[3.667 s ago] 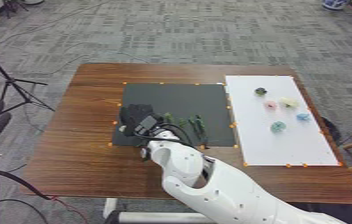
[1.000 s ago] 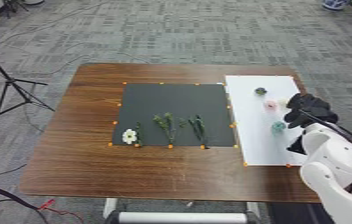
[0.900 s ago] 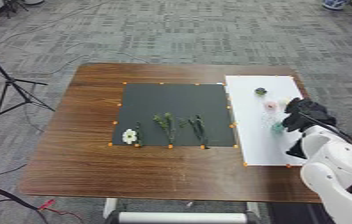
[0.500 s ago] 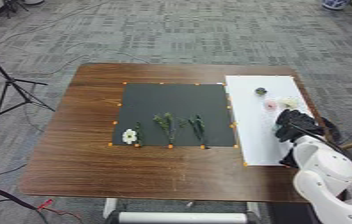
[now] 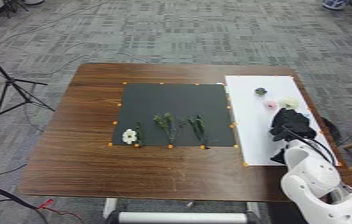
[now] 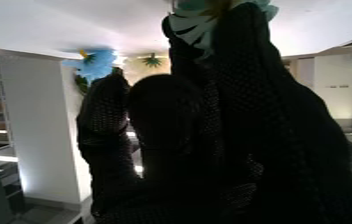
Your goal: Arrange flowers
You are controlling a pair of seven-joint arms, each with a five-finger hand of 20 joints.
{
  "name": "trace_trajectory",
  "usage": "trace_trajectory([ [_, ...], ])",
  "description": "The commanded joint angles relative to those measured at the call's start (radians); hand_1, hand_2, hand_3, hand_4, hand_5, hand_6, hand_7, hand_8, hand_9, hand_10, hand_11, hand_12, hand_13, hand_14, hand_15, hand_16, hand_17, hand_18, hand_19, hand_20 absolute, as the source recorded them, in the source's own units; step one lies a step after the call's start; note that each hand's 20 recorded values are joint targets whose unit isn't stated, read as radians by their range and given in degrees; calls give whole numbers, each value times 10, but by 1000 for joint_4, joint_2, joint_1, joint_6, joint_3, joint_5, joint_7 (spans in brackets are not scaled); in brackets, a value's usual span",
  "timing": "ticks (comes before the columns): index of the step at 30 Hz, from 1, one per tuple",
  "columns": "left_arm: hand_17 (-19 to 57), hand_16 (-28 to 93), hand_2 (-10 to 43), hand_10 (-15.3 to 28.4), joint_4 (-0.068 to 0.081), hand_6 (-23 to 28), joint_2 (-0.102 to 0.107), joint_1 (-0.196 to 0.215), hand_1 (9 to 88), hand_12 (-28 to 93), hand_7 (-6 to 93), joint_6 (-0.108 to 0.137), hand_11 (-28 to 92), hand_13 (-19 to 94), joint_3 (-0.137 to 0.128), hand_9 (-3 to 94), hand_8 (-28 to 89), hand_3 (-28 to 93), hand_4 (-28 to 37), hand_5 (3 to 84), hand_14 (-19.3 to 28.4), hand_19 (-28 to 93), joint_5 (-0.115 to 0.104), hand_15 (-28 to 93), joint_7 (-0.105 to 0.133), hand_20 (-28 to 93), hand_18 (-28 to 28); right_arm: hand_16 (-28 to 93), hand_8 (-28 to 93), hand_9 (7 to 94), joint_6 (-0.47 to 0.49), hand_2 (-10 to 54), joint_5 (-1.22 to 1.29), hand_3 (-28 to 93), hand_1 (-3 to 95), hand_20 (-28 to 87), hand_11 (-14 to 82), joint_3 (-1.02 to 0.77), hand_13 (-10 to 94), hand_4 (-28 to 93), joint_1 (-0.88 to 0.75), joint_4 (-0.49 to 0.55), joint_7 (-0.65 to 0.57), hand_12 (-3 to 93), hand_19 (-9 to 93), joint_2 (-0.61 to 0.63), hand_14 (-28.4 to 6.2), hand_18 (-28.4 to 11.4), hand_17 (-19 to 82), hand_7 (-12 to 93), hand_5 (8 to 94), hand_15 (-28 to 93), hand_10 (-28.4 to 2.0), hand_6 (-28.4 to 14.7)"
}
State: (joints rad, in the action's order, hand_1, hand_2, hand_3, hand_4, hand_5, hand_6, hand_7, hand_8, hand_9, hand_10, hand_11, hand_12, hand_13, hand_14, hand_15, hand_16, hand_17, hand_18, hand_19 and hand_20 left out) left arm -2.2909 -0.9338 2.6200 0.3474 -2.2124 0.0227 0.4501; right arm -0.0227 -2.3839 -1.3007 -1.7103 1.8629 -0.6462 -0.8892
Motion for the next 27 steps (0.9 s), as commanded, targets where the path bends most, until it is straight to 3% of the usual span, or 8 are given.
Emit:
trace_trajectory([
  [1, -31, -75, 209, 108, 15, 42, 4, -11, 285, 73, 98, -48, 127, 221, -37, 341, -97, 605, -283, 416, 83, 221, 81, 192, -58, 97, 93, 301, 61, 907, -64, -95, 12, 621, 647, 378, 91, 17, 791, -283, -13, 74, 38, 389, 850, 3, -63, -240, 377, 256, 818, 691, -77, 8],
  [5, -27, -86, 212, 109, 50, 47, 55, -41, 266, 61, 85, -61, 117, 203, -41, 337, -98, 625, -283, 409, 72, 207, 116, 172, -97, 92, 82, 305, 68, 909, -118, -95, 59, 634, 642, 377, 90, 65, 790, -283, 27, 123, 102, 396, 851, -9, -63, -240, 377, 257, 818, 690, -80, 6],
  [9, -27, -86, 205, 108, 104, 52, 92, -71, 251, 60, 72, -106, 106, 189, -34, 325, -91, 639, -283, 390, 74, 196, 95, 162, -109, 89, 78, 306, 70, 909, -176, -95, 105, 639, 640, 377, 90, 171, 789, -283, 134, 127, 166, 398, 851, -52, -63, -239, 377, 256, 819, 689, -81, 5],
  [13, -24, -83, 201, 106, 173, 53, 147, -112, 243, 63, 59, -160, 95, 187, 14, 317, -84, 641, -283, 379, 72, 177, -37, 146, -67, 85, 73, 307, 75, 910, -195, -95, 133, 644, 637, 377, 89, 276, 788, -283, 241, 112, 217, 397, 852, -111, -65, -240, 376, 258, 818, 688, -81, 4],
  [16, -22, -78, 202, 104, 205, 51, 174, -153, 240, 65, 48, -158, 84, 186, 48, 316, -80, 640, -283, 371, 73, 166, 1, 137, -107, 86, 70, 307, 75, 910, -214, -95, 138, 647, 635, 377, 90, 360, 787, -283, 327, 78, 247, 397, 852, -154, -65, -239, 376, 257, 818, 688, -81, 3],
  [21, -20, -73, 203, 102, 273, 50, 236, -278, 238, 68, 47, -170, 77, 186, 159, 313, -77, 644, -283, 369, 74, 161, 9, 132, -139, 89, 67, 307, 75, 908, -235, -95, 111, 648, 633, 377, 90, 465, 786, -283, 435, 14, 299, 396, 851, -222, -66, -239, 374, 259, 817, 687, -81, 4],
  [24, -21, -72, 203, 102, 314, 49, 273, -370, 239, 70, 44, -185, 73, 182, 245, 311, -77, 642, -283, 366, 71, 156, -24, 126, -138, 89, 66, 307, 76, 907, -243, -95, 129, 648, 632, 377, 87, 512, 785, -283, 482, -37, 326, 391, 848, -261, -66, -237, 372, 261, 813, 687, -79, 3],
  [27, -20, -70, 204, 102, 346, 48, 298, -468, 243, 71, 41, -177, 68, 181, 329, 308, -75, 638, -283, 362, 69, 151, 9, 117, -177, 89, 64, 308, 72, 906, -249, -95, 153, 649, 630, 377, 87, 554, 784, -283, 519, -91, 346, 389, 847, -295, -65, -236, 371, 263, 812, 686, -78, 3],
])
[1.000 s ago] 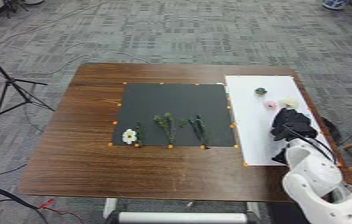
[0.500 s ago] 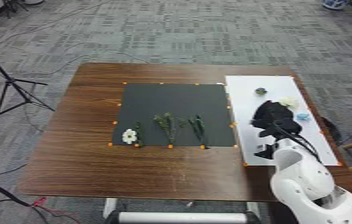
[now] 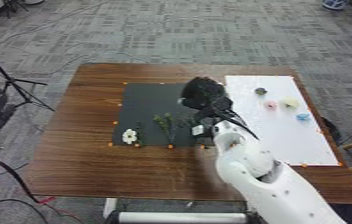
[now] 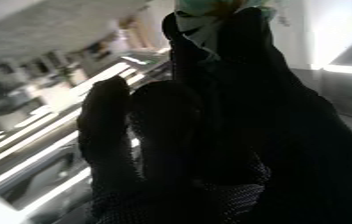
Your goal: Arrange flowers
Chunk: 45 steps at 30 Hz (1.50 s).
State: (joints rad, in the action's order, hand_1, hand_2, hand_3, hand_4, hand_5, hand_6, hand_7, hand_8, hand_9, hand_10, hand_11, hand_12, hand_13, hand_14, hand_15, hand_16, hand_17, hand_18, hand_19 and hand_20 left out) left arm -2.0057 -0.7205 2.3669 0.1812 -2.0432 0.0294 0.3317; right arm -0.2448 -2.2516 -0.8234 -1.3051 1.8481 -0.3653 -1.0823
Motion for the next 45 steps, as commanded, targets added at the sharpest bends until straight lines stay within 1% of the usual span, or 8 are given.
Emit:
trace_trajectory([
  [1, -19, -70, 208, 101, 64, 48, 86, -237, 243, 72, 41, -8, 68, 182, 176, 308, -75, 638, -283, 362, 69, 150, 20, 116, -76, 89, 64, 308, 71, 905, -24, -95, 16, 650, 629, 377, 87, 88, 784, -283, 122, -90, 65, 389, 846, -116, -65, -236, 370, 264, 810, 685, -77, 3],
  [3, -19, -68, 212, 101, 67, 48, 84, -269, 242, 73, 41, -13, 67, 182, 200, 307, -73, 642, -283, 360, 69, 149, 55, 114, -91, 90, 62, 307, 68, 904, -37, -95, 6, 651, 628, 378, 86, 119, 783, -283, 144, -121, 56, 388, 845, -141, -65, -235, 370, 265, 809, 685, -77, 4],
  [7, -17, -66, 205, 99, 85, 51, 82, -344, 239, 74, 39, -27, 65, 181, 283, 305, -72, 649, -283, 357, 69, 144, 8, 113, -61, 90, 60, 307, 63, 904, -49, -95, 9, 656, 625, 378, 85, 171, 783, -283, 181, -188, 43, 385, 843, -194, -65, -236, 370, 276, 804, 683, -77, 6],
  [12, -15, -70, 204, 92, 120, 47, 77, -435, 236, 73, 37, -29, 57, 183, 361, 300, -69, 647, -283, 352, 64, 140, 27, 99, -75, 89, 59, 305, 58, 899, -26, -95, 29, 669, 617, 379, 83, 188, 784, -283, 206, -300, 59, 386, 843, -280, -62, -235, 371, 286, 799, 679, -79, 5],
  [17, -14, -69, 204, 87, 89, 43, 59, -405, 231, 74, 35, -10, 51, 182, 340, 296, -66, 647, -283, 347, 62, 135, 45, 85, -64, 88, 57, 306, 51, 896, -35, -95, 26, 678, 610, 377, 77, 212, 786, -283, 207, -351, 51, 381, 841, -320, -60, -235, 372, 295, 789, 676, -80, 6],
  [24, -10, -63, 209, 79, 108, 37, 56, -410, 218, 78, 31, -4, 43, 187, 348, 292, -62, 636, -283, 340, 56, 122, 23, 67, -50, 87, 55, 304, 42, 891, -47, -95, -1, 693, 600, 373, 72, 231, 792, -283, 201, -407, 22, 381, 833, -366, -57, -234, 372, 310, 777, 655, -80, 8],
  [27, -9, -58, 210, 76, 71, 36, 53, -358, 215, 81, 34, 1, 38, 189, 322, 291, -61, 637, -283, 339, 54, 119, 25, 61, -37, 88, 54, 302, 41, 889, -92, -95, 3, 697, 597, 372, 71, 283, 795, -283, 209, -387, -24, 381, 830, -333, -57, -234, 372, 311, 776, 645, -80, 8],
  [45, -15, -42, 208, 81, 50, 39, -19, -281, 216, 94, 38, 19, 45, 192, 279, 292, -60, 638, -283, 339, 64, 127, 22, 77, -13, 94, 61, 302, 22, 871, -142, -95, -55, 657, 613, 365, 63, 301, 787, -283, 220, -481, -46, 365, 818, -363, -56, -233, 365, 287, 762, 621, -82, 5],
])
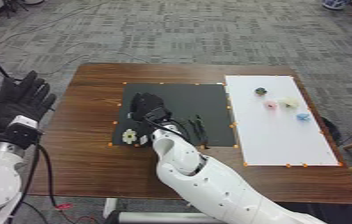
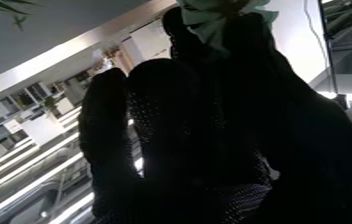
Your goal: Arrange flowers
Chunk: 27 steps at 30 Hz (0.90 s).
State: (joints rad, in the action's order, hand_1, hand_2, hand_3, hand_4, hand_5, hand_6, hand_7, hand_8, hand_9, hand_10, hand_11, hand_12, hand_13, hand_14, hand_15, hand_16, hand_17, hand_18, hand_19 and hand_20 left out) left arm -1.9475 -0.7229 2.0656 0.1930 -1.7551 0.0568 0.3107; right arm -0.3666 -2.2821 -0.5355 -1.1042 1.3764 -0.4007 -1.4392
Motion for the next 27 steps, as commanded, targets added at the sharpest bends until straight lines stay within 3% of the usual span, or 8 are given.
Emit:
trace_trajectory([
  [1, -15, -42, 208, 81, -9, 40, -17, 18, 216, 94, 38, 7, 46, 192, -7, 292, -61, 637, -283, 339, 65, 128, -5, 78, 10, 94, 62, 302, 22, 871, -22, -95, -30, 656, 613, 365, 62, 19, 787, -283, 26, -13, -14, 364, 818, -4, -56, -232, 365, 286, 762, 620, -82, 6],
  [6, -18, -41, 207, 84, -14, 43, -25, 23, 215, 95, 39, -6, 50, 193, -6, 292, -60, 641, -283, 341, 69, 136, -3, 89, 14, 95, 65, 298, 23, 866, -12, -95, -31, 651, 607, 362, 59, 24, 785, -283, 45, -37, -19, 356, 814, -11, -58, -231, 363, 282, 762, 611, -81, 6],
  [9, -20, -43, 206, 86, -20, 44, -46, 47, 213, 95, 38, -12, 54, 192, -21, 293, -61, 645, -283, 341, 70, 138, 5, 93, 13, 95, 67, 296, 18, 853, -7, -95, -44, 640, 598, 356, 56, 26, 786, -283, 45, -41, -50, 332, 812, -13, -60, -231, 361, 254, 758, 601, -82, 2],
  [12, -21, -44, 200, 87, -30, 45, -61, 76, 216, 95, 37, -19, 55, 191, -36, 293, -61, 650, -283, 342, 72, 140, -17, 94, 36, 94, 69, 291, 17, 828, -9, -94, -47, 630, 588, 348, 67, 33, 787, -283, 54, -48, -52, 291, 810, -10, -61, -230, 360, 226, 749, 579, -91, -3],
  [17, -23, -44, 193, 87, -43, 46, -78, 101, 222, 95, 36, -36, 56, 192, -51, 295, -61, 654, -283, 342, 75, 142, -9, 98, 39, 92, 71, 291, 9, 791, 14, -93, -36, 632, 583, 340, 90, 27, 782, -283, 49, -47, -69, 259, 810, -7, -59, -229, 356, 217, 729, 562, -101, -12],
  [21, -24, -45, 190, 89, -45, 48, -78, 102, 228, 94, 35, -45, 56, 191, -57, 295, -61, 651, -283, 343, 76, 144, -2, 100, 38, 92, 71, 286, -21, 704, 12, -95, -31, 684, 548, 325, 163, 30, 754, -283, 55, -43, -64, 171, 816, -2, -63, -233, 349, 233, 650, 577, -128, -25],
  [27, -25, -43, 188, 92, -46, 49, -78, 95, 231, 95, 34, -42, 56, 192, -52, 297, -62, 653, -283, 344, 79, 146, -5, 105, 40, 92, 73, 307, -30, 692, 6, -95, -33, 699, 539, 317, 179, 38, 745, -283, 60, -37, -72, 155, 819, 1, -57, -233, 347, 238, 642, 572, -133, -25],
])
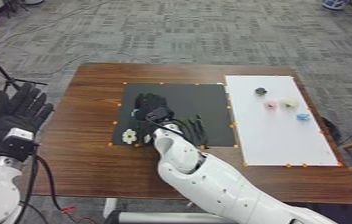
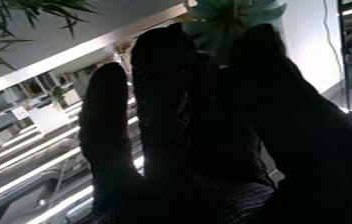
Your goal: Arrange flowers
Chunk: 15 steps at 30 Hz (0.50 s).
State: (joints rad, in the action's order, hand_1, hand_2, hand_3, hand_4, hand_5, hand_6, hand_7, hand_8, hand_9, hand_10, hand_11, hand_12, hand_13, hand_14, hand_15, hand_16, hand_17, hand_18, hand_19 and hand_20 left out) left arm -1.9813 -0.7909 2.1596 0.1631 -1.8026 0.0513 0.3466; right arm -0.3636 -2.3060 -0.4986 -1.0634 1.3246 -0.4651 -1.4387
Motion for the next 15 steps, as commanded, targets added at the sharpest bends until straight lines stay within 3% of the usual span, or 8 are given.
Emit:
trace_trajectory([
  [1, -25, -43, 188, 93, -13, 50, -10, 2, 232, 95, 34, -15, 56, 191, -6, 297, -62, 653, -283, 345, 79, 146, 1, 106, 4, 92, 73, 310, -31, 691, 11, -95, -15, 699, 539, 316, 179, -1, 746, -283, 17, 17, -7, 155, 819, 0, -56, -233, 347, 238, 642, 570, -133, -25],
  [6, -26, -42, 187, 96, -17, 53, -10, 5, 236, 95, 34, -21, 59, 192, -11, 299, -64, 652, -283, 348, 82, 147, 7, 110, 1, 93, 74, 326, -80, 670, 12, -95, 5, 722, 525, 309, 162, 7, 742, -283, 16, 23, -11, 142, 818, 8, -50, -233, 345, 218, 632, 557, -137, -19],
  [9, -27, -42, 186, 96, -17, 53, -12, -1, 236, 95, 34, -18, 59, 192, -10, 299, -64, 652, -283, 349, 82, 149, 23, 112, -11, 94, 75, 331, -135, 663, 10, -95, 4, 740, 507, 304, 157, 8, 742, -283, 9, 23, -9, 141, 820, 14, -53, -233, 344, 217, 625, 552, -139, -21],
  [15, -33, -42, 186, 93, -18, 51, -12, -4, 233, 94, 35, -19, 60, 192, -7, 303, -65, 657, -283, 350, 84, 156, 23, 112, -10, 97, 86, 318, -138, 641, 21, -95, -2, 754, 488, 294, 142, 3, 737, -283, -2, 29, -8, 133, 810, 17, -59, -235, 341, 194, 604, 538, -145, -31],
])
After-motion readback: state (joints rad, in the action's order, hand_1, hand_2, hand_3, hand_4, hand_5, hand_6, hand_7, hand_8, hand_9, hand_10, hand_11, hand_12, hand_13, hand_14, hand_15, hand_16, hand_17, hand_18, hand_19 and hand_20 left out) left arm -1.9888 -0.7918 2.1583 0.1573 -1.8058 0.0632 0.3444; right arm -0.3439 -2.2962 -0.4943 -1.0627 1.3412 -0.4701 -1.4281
